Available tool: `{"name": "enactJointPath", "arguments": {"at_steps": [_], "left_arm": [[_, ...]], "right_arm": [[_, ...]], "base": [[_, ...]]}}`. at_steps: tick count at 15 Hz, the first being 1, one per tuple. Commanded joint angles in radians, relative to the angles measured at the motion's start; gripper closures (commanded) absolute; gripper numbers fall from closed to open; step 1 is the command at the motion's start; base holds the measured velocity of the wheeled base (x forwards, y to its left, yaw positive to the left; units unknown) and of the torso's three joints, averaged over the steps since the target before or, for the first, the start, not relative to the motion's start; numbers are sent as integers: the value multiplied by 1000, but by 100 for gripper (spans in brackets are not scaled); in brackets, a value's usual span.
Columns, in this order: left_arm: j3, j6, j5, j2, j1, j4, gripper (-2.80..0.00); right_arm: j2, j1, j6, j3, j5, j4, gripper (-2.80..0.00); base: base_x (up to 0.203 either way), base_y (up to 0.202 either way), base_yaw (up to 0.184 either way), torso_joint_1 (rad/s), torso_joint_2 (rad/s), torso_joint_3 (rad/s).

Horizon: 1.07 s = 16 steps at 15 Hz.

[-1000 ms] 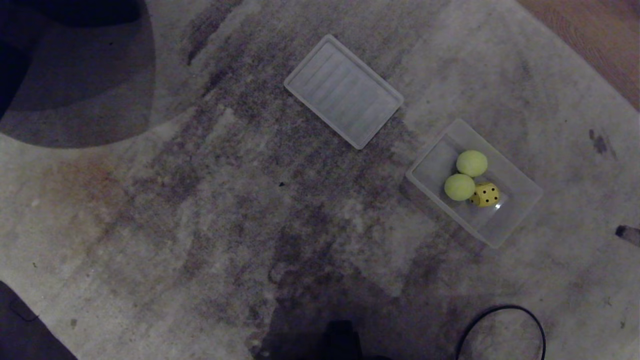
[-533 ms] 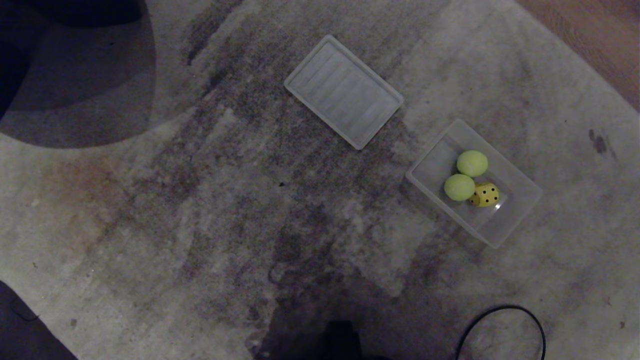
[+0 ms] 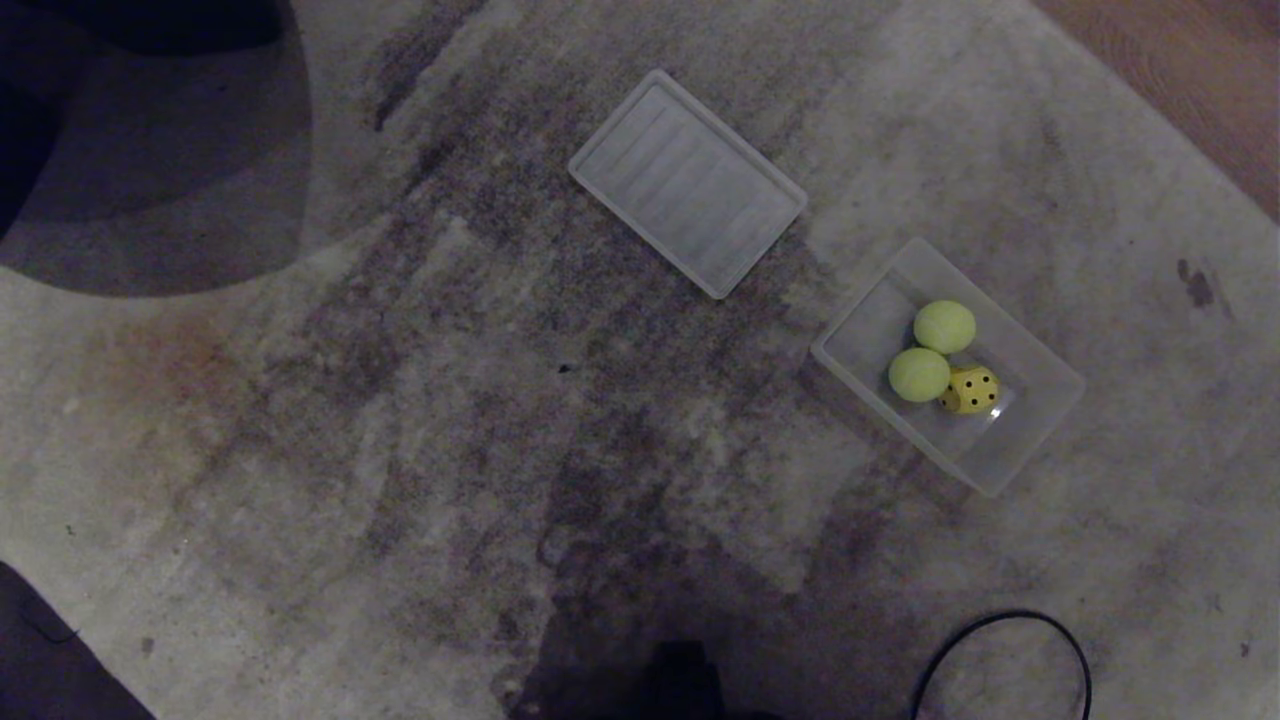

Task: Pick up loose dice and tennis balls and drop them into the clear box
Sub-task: Pick up toys out of the box

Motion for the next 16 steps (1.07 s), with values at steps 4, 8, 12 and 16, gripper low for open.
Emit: {"name": "enactJointPath", "arguments": {"at_steps": [4,8,12,16], "left_arm": [[2,1,-2,1,0,-2,0],[2,3,2,1,0,0,0],[2,4,1,1,0,0,0],[2,1,2,1,0,-2,0]], "right_arm": [[-122,12,-56,104,-11,-109,0],[-122,11,-68,104,-3,-107,0],[-122,11,-68,104,-3,-107,0],[-122,11,-67,104,-3,-107,0]], "base": [[0,0,0,0,0,0],[0,0,0,0,0,0],[0,0,0,1,3,44],[0,0,0,3,3,194]]}}
